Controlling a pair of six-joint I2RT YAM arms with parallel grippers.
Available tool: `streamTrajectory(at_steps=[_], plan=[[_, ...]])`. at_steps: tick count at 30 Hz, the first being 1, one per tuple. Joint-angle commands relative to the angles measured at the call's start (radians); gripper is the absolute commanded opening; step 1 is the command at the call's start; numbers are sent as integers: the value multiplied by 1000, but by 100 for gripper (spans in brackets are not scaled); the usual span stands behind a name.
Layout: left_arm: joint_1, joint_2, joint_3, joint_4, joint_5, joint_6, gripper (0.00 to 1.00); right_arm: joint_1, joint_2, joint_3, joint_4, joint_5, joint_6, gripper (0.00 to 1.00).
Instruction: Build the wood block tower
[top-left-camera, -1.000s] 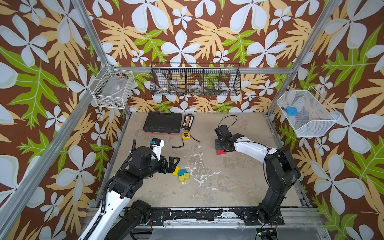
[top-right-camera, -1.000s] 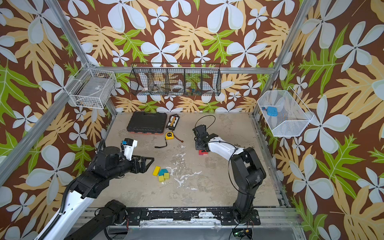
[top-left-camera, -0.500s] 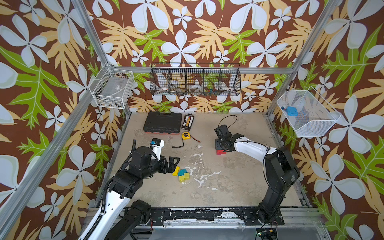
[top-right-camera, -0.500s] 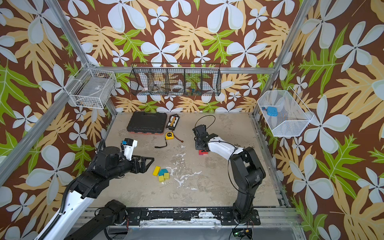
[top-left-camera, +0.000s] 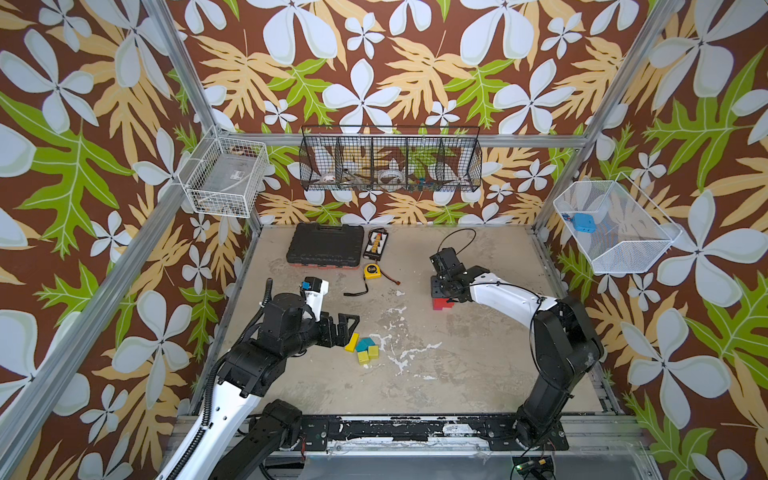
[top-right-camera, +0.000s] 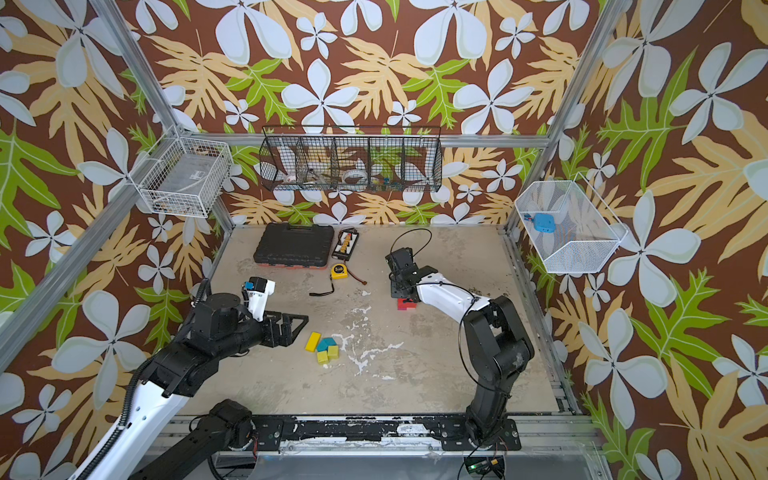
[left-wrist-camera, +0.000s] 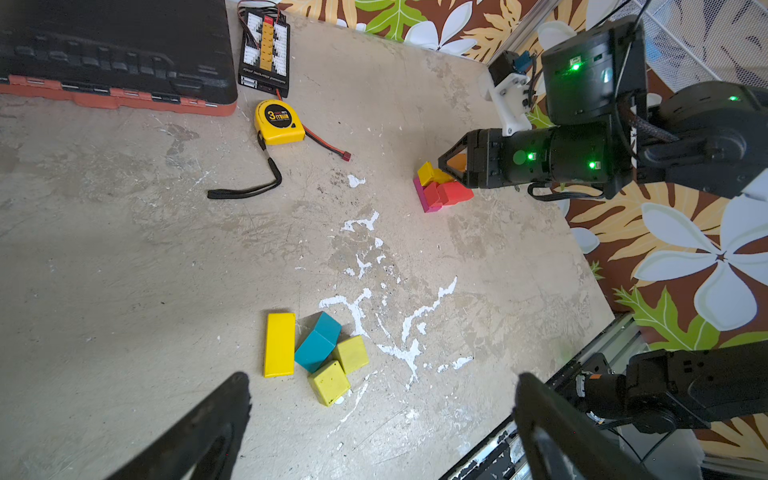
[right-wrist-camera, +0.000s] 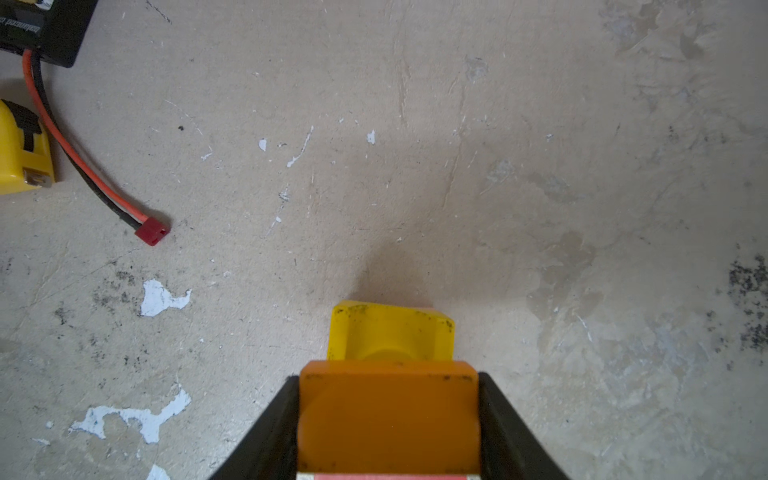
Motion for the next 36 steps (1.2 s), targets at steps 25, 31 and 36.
streamTrajectory(at_steps=[25, 31, 36], plan=[[1, -4, -1, 16, 1, 3, 100, -1, 33, 8, -4, 16, 8, 47], [0, -4, 0, 16, 1, 3, 100, -1, 38, 8, -1, 14, 9, 50], [0, -4, -1, 16, 1, 3, 100, -1, 41, 5, -1, 10, 9, 50]])
